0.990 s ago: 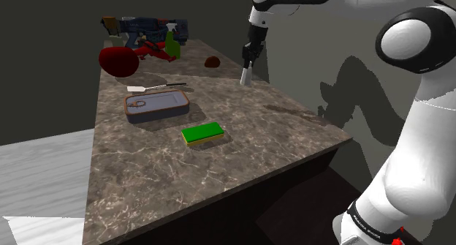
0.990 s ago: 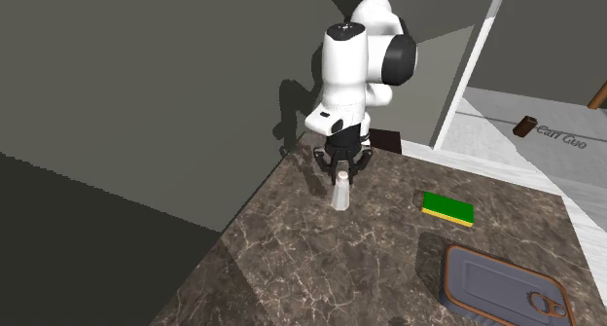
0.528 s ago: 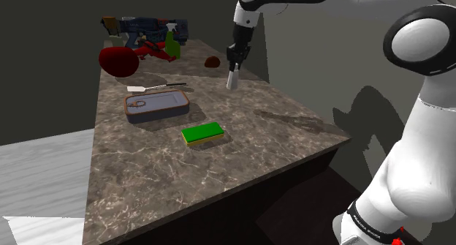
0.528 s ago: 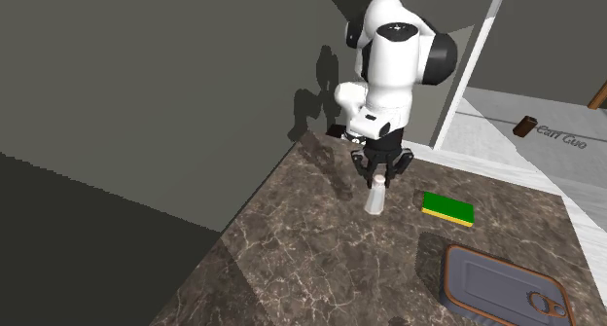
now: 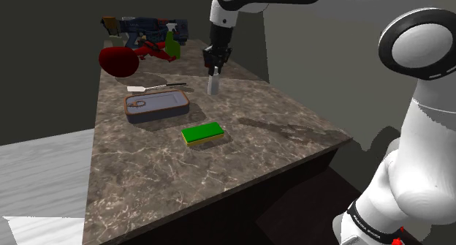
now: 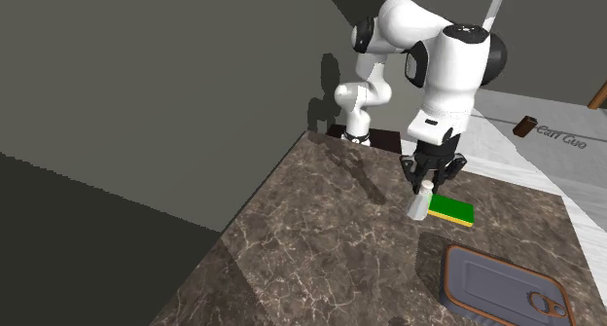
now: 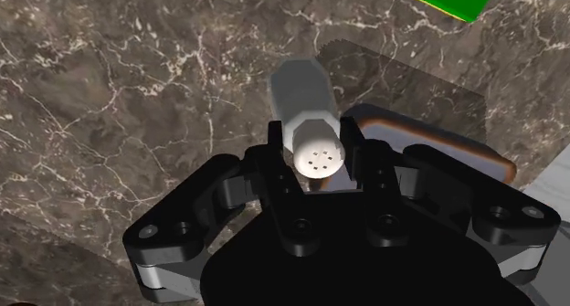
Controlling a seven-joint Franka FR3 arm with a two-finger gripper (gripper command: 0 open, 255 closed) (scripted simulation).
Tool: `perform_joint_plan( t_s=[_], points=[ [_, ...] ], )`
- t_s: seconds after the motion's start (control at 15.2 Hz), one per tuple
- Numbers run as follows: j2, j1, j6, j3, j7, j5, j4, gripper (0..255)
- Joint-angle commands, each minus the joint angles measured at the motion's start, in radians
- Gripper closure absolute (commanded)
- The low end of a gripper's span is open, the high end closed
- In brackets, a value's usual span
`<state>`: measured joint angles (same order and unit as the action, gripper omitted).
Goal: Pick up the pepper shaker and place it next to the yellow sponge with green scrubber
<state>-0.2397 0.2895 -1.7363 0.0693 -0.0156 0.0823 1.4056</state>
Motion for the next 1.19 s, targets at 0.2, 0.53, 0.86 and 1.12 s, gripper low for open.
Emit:
perform_joint_plan(
  t_s=[0.2,0.53,0.86,1.12],
  points=[
    [-0.052,0.069,0.009,-0.037,-0.109,-0.018,-0.068,255],
    [-0.142,0.138,0.045,-0.068,-0.212,-0.037,-0.2,255],
    [-0.26,0.203,0.105,-0.089,-0.297,-0.056,-0.381,255],
    [-0.235,0.202,0.036,-0.089,-0.295,-0.055,-0.286,255]
  ],
)
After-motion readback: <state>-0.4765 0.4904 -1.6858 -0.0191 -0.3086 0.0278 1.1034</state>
